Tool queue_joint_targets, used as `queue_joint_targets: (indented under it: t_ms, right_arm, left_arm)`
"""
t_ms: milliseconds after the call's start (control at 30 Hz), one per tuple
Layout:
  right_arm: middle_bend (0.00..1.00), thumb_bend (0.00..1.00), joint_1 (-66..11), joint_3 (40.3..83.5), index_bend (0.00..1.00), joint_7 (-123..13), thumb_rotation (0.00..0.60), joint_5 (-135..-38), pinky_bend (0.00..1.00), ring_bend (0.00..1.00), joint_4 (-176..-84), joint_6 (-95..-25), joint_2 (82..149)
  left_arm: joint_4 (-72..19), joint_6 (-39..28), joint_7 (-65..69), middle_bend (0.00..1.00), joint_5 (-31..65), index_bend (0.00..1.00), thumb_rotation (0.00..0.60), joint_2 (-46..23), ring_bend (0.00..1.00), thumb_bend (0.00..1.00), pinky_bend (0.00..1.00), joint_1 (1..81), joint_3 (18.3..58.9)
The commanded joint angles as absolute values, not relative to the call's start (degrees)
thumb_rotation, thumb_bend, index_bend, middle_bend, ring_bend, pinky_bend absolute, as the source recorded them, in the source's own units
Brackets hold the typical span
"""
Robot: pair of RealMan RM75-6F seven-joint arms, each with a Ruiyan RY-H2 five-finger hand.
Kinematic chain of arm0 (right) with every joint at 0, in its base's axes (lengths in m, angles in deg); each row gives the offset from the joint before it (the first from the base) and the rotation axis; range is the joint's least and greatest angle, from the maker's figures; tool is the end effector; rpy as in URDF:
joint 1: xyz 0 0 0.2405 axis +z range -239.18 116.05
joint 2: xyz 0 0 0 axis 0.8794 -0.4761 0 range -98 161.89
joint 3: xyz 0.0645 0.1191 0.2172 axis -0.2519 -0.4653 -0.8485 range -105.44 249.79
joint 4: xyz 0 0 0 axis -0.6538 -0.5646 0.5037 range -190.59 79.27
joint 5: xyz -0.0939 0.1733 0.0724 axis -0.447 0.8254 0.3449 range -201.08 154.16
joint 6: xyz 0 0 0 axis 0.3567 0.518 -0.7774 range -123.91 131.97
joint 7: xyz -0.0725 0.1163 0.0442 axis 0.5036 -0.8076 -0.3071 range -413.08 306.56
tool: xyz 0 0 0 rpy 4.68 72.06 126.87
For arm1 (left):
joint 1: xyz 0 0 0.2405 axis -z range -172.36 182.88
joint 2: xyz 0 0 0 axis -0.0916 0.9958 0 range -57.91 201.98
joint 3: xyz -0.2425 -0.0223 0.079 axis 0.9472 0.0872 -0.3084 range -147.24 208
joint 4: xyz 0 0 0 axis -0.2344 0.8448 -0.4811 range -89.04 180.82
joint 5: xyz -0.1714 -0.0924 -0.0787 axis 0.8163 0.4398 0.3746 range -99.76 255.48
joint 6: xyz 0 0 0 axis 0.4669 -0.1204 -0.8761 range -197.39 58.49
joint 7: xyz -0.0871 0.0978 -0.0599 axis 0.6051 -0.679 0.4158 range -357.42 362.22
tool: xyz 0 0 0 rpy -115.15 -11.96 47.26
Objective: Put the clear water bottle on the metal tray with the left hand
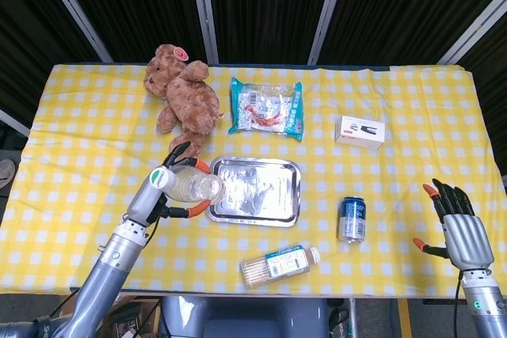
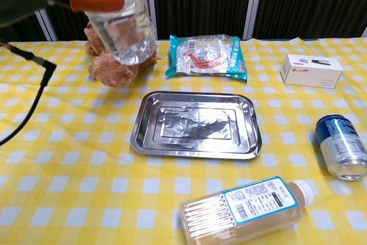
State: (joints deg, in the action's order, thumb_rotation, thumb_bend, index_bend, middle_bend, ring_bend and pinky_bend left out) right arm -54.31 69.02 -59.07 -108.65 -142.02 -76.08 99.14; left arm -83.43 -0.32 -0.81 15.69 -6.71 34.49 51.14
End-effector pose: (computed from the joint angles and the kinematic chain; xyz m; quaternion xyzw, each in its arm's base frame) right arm -0.3258 -0.1967 0.1424 0.5987 -0.4183 0.3893 0.5613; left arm -0.0541 0.2560 0.0872 -0.4965 -0.5934 -0.5966 0.2134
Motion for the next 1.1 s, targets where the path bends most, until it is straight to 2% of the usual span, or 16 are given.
queue_joint_targets:
  t_ms: [33,167,267,667,933,1100]
  right_arm:
    - [0.00,0.05,-54.3,69.1,0.10,-59.1,0.600,-108.7,0.00,0.00,-142.1,-76.1,99.1]
    - [0.00,0.05,-54.3,69.1,0.10,-59.0,0.600,-108.8,0.00,0.00,-142.3,-76.2,99.1]
    - [0.00,0.05,-54.3,69.1,0.10,-58.7,0.600,-108.8,0.00,0.00,-142.3,-76.0,99.1]
    - [0.00,0.05,-54.1,68.9,0.10,-58.0,0.600,-108.1,0.00,0.00,-141.8,-75.5,99.5]
    - [0.00,0.05,-53.9,69.1,0.10,-57.5,0.600,-108.1,0.00,0.00,-141.8,-75.1,99.9]
    - [0.00,0.05,-53.8,69.1,0.10,-57.1,0.600,-108.2,0.00,0.00,-142.0,-75.0,100.0]
  left_arm:
    - [-87.8,2.6,-2.0,0.49,13.8,0.49,0.600,-3.2,0.03,0.38,0.00,33.2,51.9]
    - [-86.0,2.5,-0.8,0.49,15.2,0.49,0.600,-2.2,0.03,0.38,0.00,32.5,50.8]
    - [-81.1,0.2,0.3,0.49,17.7,0.49,0.600,-2.6,0.03,0.38,0.00,33.1,49.4]
    - [-60.5,-9.0,6.0,0.48,24.7,0.49,0.600,-10.6,0.03,0.38,0.00,36.0,45.3]
    - [-61.6,-7.2,7.3,0.49,21.3,0.49,0.600,-11.2,0.03,0.38,0.00,35.8,46.1]
    - [-63.3,-7.6,4.2,0.49,22.2,0.49,0.600,-14.5,0.03,0.38,0.00,38.7,47.3]
